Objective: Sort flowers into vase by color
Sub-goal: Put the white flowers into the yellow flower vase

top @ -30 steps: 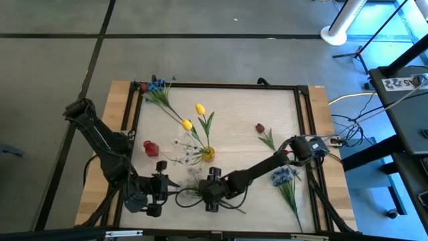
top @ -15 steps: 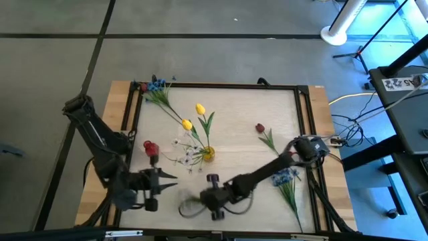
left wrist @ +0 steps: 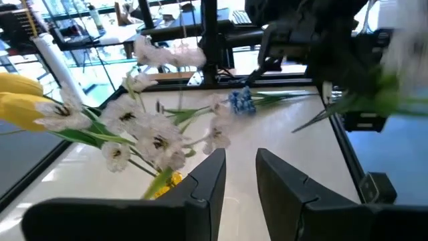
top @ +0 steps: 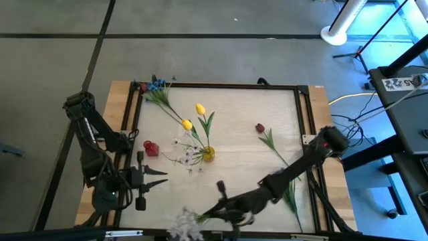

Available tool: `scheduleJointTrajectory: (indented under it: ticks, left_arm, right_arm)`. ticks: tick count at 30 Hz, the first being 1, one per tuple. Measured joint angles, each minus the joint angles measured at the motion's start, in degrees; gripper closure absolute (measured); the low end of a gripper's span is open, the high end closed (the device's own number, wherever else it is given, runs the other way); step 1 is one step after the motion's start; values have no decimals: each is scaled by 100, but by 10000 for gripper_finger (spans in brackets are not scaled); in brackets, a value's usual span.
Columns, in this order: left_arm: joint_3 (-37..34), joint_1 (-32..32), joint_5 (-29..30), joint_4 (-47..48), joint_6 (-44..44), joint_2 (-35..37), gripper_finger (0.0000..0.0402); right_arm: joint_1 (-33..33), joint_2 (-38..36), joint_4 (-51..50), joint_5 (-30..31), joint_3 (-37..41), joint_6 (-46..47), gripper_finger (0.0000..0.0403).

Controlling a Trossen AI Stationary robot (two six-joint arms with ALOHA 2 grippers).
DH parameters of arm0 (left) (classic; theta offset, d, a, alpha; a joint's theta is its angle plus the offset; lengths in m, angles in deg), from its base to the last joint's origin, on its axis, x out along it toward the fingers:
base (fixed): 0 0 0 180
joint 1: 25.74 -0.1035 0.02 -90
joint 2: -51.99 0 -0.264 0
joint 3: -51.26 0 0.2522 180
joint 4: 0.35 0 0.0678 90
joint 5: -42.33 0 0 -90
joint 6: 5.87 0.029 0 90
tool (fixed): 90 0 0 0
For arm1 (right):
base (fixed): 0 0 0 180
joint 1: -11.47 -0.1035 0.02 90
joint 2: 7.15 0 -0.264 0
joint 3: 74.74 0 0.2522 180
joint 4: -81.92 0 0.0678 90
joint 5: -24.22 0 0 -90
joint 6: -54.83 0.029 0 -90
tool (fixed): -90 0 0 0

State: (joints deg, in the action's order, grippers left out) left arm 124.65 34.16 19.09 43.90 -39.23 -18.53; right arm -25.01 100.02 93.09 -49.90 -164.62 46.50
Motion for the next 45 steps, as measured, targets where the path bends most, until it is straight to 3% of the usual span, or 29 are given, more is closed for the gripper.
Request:
scheduleJointTrajectory:
  ticks: [8,16,23,28,34,39,45]
  left_arm:
    - [0,-506,-433,-8,-59,-63,321]
    - [-61,-1033,-890,53,-12,-136,321]
    - [-758,-1278,-903,82,-470,54,321]
    - [-1119,-1497,-963,77,-704,85,322]
    - [-1152,-1771,-1150,382,-708,156,321]
    - [-1152,-1968,-1278,790,-757,475,321]
    - [-1152,-2163,-1348,1188,-850,896,321]
  right_arm:
    - [23,-954,3441,-352,1865,-771,397]
    - [118,-1962,4058,-22,2819,-1936,398]
    - [1050,-2089,5189,-51,3632,-1985,397]
    - [1955,-1960,5555,-810,3668,-1386,398]
    - [2758,-1071,6507,-1311,3292,-654,398]
    - [2991,-177,6473,-1449,2648,-296,398]
    - [3086,155,6532,-1393,2435,-245,398]
